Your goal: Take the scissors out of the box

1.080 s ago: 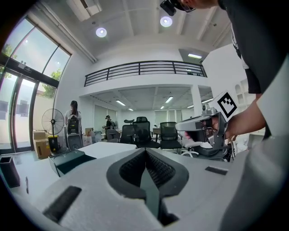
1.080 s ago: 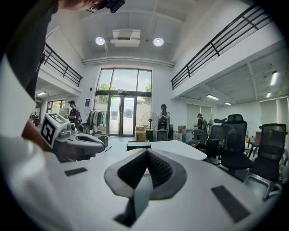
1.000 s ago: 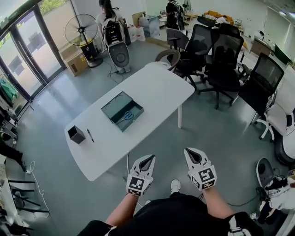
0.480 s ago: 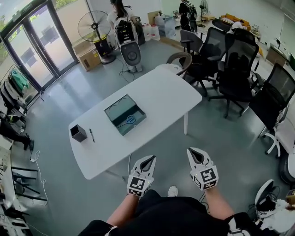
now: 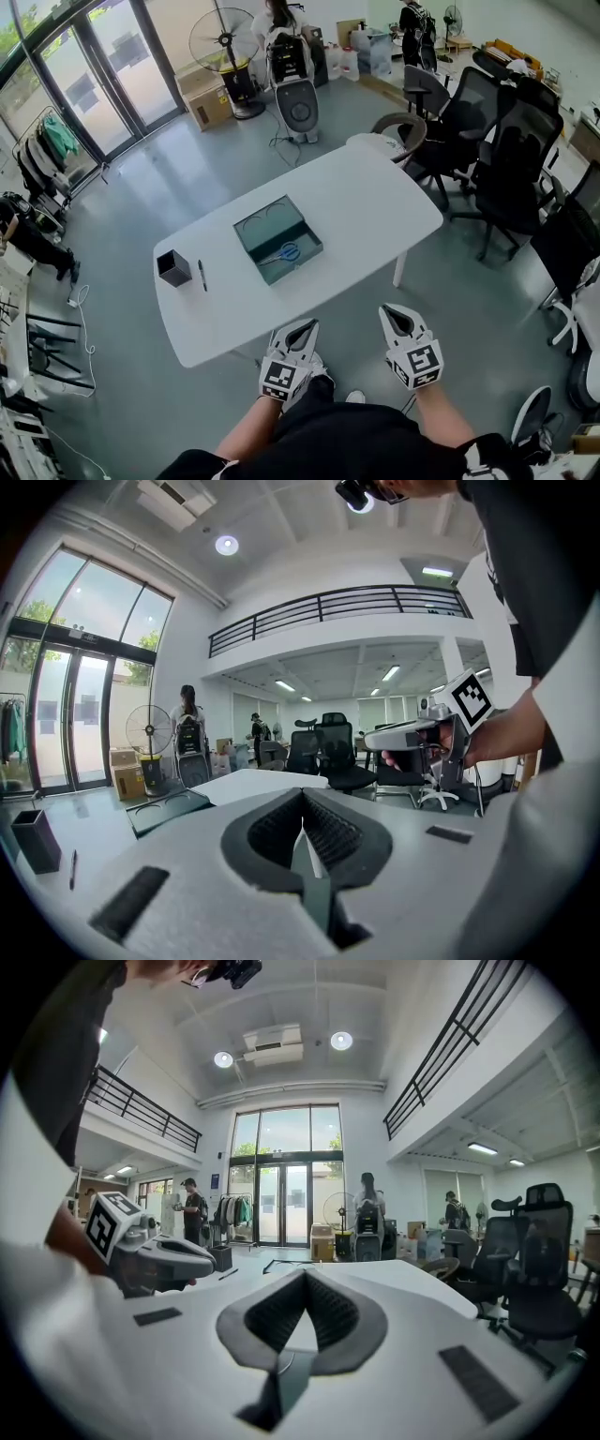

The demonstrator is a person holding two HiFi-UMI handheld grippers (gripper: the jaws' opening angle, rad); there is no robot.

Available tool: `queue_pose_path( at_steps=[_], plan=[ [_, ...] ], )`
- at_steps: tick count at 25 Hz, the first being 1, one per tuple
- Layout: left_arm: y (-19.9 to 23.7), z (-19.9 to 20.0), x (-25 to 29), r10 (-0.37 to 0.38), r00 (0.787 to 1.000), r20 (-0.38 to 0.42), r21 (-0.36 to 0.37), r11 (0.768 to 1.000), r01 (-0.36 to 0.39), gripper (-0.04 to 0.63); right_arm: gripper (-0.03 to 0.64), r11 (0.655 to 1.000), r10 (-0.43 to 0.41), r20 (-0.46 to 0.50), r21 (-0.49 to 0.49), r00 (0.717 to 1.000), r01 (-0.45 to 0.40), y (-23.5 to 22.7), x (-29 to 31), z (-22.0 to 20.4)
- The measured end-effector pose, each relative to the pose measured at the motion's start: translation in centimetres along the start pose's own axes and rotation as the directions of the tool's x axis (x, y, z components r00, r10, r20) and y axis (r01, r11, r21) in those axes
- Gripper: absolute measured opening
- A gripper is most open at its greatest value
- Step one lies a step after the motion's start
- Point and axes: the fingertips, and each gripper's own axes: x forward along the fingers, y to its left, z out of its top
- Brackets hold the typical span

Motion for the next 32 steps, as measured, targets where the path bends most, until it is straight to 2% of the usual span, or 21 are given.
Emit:
queue_pose_path(
  at_steps=[5, 14, 23, 32],
  plan=[
    [6.6, 0.9, 1.9, 0.037, 0.999, 0.022, 0.02, 0.999, -0.037, 0.009, 0.006, 0.999, 0.048, -0.007, -0.016, 0.999, -0.048, 0.1, 7.3, 0.7],
    [16.5, 0.4, 3.6, 0.098, 0.995, 0.011, -0.02, 0.995, -0.098, 0.009, 0.006, 0.987, 0.151, -0.028, -0.047, 0.988, -0.153, 2.3, 19.3, 2.7],
    [22.9, -2.1, 3.1, 0.129, 0.992, -0.008, -0.062, 0.99, -0.129, 0.009, 0.006, 0.977, 0.192, -0.063, -0.085, 0.979, -0.197, 4.3, 25.5, 3.6],
    [25.4, -2.8, 4.3, 0.176, 0.984, -0.039, -0.097, 0.979, -0.179, 0.009, 0.006, 0.947, 0.279, -0.11, -0.133, 0.954, -0.293, 4.2, 29.7, 3.6]
  ],
)
